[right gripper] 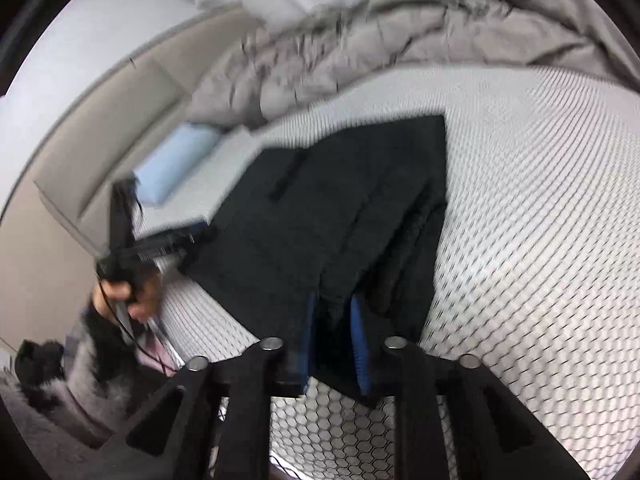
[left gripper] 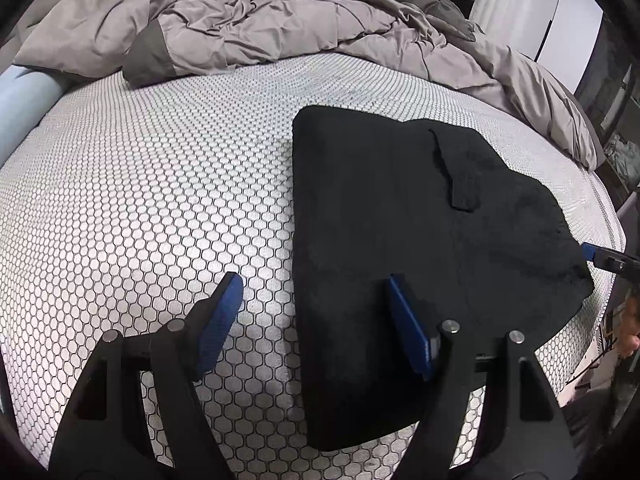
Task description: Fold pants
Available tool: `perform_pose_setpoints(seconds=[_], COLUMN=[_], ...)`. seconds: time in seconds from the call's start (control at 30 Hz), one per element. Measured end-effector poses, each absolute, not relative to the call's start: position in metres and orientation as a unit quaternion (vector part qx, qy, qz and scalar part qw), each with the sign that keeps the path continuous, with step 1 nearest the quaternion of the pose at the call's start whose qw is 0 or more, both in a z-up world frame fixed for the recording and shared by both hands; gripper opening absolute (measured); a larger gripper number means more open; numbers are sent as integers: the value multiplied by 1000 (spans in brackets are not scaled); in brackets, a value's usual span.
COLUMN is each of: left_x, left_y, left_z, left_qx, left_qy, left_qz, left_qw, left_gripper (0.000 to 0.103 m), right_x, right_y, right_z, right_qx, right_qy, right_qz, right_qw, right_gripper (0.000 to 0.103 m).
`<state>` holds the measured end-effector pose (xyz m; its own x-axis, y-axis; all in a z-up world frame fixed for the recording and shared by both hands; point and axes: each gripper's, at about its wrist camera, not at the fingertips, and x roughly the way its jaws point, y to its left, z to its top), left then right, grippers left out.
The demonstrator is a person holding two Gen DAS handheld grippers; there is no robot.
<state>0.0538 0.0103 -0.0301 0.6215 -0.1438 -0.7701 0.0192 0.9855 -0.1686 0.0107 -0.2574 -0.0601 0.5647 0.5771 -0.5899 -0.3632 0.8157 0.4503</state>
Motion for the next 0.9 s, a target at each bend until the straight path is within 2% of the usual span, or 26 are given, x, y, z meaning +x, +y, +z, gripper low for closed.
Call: perform_pose_setpoints(seconds=[0.03,0.07,0.23,0.3,0.37,0.43,0.5,0.6,0.77,0.9], left_x=[54,53,51,49,45,44,46,46,51,51], left_y=[11,11,15,15,14,14,15,18,18,17], left_z=[-32,-32,-36,-33,-29,-29,-32,-29,-31,-30], left_qx=[-73,-75,-82,-83,-77,-75,-81,-88,-89,-89], left_qy=[434,435,438,438,432,430,435,433,437,436], left_qz=[-46,-46,-44,-44,-44,-46,-45,-37,-38,-36], left_qw=[897,896,894,894,898,898,896,896,894,895], left_gripper=[71,71,71,71,71,71,71,71,71,71], right_x=[14,18,50,53,48,44,47,50,44,55], right_y=[-260,-260,-252,-249,-243,-244,-247,-242,-255,-268], right_z=[-64,-70,-97,-87,-72,-63,-71,-83,-77,-99], right_qx=[149,156,181,170,149,154,140,123,155,214], right_qy=[387,394,439,428,400,385,404,430,410,428], right_qz=[267,263,251,247,250,252,236,218,241,240], right_qw=[870,867,844,853,869,874,872,868,866,845], right_gripper=[45,48,48,44,21,18,19,24,38,37])
